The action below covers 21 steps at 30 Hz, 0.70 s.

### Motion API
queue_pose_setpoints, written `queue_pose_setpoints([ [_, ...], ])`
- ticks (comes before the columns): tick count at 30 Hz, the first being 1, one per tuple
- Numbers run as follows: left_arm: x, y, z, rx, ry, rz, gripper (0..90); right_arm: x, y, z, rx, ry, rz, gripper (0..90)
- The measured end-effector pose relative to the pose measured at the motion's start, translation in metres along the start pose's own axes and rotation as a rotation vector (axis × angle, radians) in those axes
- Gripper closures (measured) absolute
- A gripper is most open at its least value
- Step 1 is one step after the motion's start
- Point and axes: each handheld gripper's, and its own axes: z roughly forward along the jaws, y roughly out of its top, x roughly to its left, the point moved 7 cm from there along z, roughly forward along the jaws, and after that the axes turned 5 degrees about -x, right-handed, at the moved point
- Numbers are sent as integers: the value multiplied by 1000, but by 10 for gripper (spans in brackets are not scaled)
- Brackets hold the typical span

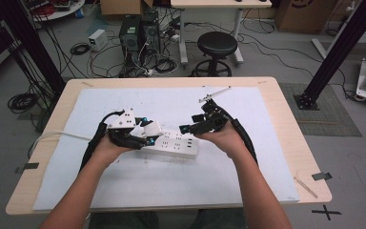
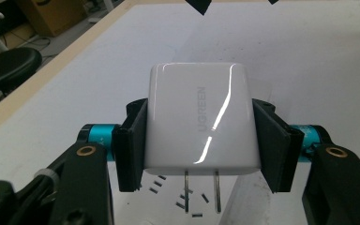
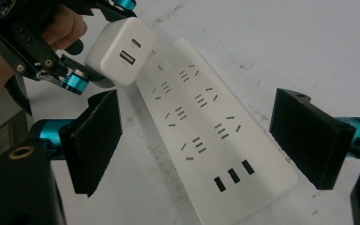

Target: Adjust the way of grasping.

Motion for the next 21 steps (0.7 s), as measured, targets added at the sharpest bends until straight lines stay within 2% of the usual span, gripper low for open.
queue_pose_setpoints([
  [2,-2,0,1,5,2,23,424,1,0,0,4,4,2,174],
  [9,-6,-4,6,-3,-12,38,424,3,-1,0,6,17,10,174],
  [10,-7,-4,7,-12,-20,46,424,3,-1,1,8,27,6,174],
  [11,-9,-4,9,-20,-22,40,424,5,-2,4,17,44,24,174],
  [14,-12,-5,11,-16,-28,52,424,7,-2,9,21,69,34,174],
  [19,-16,-3,13,-33,-28,77,424,9,-2,18,31,80,42,174],
  [21,-16,-2,14,-37,-25,84,424,9,-2,21,35,94,60,174],
])
